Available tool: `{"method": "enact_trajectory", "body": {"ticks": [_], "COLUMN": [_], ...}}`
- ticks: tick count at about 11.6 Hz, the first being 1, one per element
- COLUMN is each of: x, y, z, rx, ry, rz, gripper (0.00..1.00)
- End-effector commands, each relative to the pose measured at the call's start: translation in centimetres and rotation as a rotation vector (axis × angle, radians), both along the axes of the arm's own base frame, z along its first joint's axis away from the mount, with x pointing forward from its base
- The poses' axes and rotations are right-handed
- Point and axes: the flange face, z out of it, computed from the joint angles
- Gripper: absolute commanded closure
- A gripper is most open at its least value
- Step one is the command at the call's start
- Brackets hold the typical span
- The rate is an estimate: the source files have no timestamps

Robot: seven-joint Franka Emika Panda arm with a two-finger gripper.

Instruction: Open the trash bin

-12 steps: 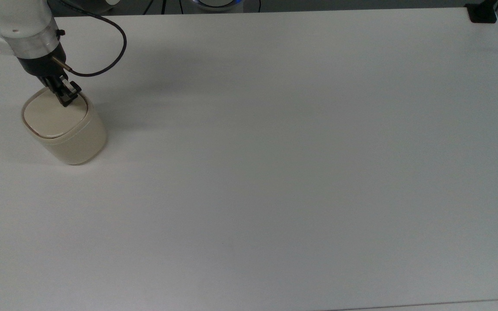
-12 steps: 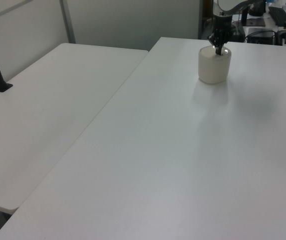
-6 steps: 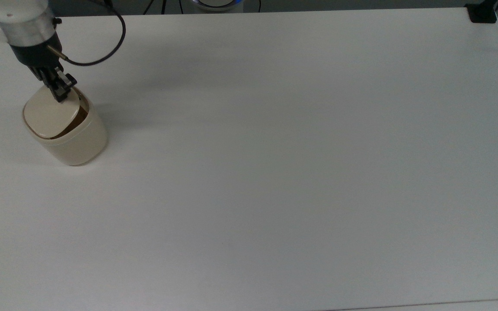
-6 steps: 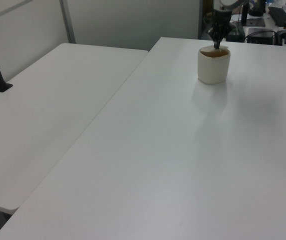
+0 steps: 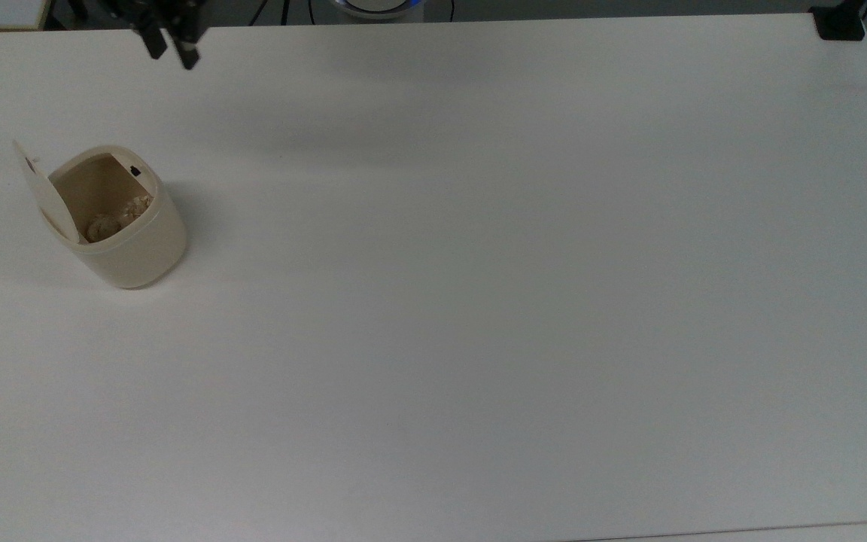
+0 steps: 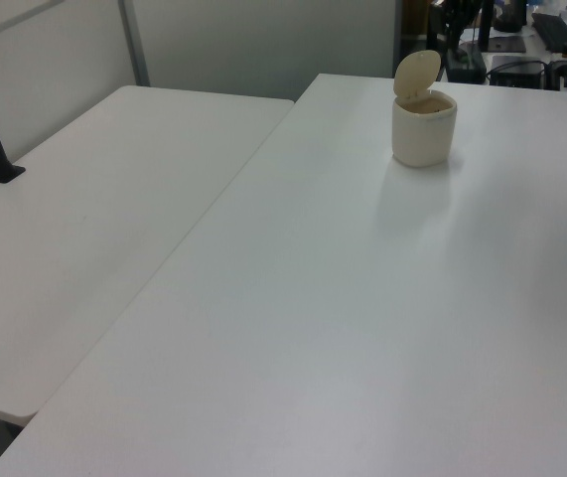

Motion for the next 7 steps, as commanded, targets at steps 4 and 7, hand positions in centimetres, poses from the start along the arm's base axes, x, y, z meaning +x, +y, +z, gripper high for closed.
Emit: {"method": "enact_trajectory", "body": {"ticks": [4, 7], "x": [-0.3, -0.3], "y": [11.1, 11.8], "z": [-1.3, -1.0], "rx": [0.038, 0.024], "ry": [0.12, 0.121], "rz": [0.471, 0.467], "gripper": [0.0, 0.0]}}
